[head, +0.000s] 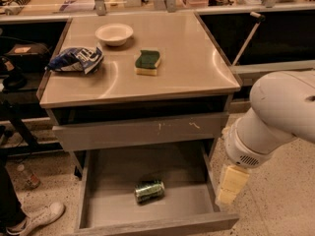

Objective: Pick green can from middle drawer and place on counter

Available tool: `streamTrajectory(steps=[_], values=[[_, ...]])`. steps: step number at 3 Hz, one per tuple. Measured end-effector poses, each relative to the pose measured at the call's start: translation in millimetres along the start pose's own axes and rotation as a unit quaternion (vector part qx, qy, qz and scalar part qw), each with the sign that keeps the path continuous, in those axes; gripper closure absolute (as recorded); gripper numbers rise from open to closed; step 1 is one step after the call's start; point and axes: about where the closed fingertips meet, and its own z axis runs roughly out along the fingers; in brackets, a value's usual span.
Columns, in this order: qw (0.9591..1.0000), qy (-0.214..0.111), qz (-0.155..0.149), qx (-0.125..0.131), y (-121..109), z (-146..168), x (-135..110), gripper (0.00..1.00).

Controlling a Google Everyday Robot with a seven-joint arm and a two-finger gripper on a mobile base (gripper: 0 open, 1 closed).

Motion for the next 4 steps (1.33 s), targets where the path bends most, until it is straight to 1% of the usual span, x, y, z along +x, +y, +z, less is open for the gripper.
streamTrajectory(steps=[1,2,3,4], values=[[1.0000,0.000,0.000,0.000,0,0,0,0.00],[0.9999,0.012,-0.005,-0.007,7,24,-4,0.00],[0.9995,0.009,-0.006,-0.029,17,76,-12,0.00],[0.9989,-0.002,0.004,-0.048,18,131,-23,0.00]])
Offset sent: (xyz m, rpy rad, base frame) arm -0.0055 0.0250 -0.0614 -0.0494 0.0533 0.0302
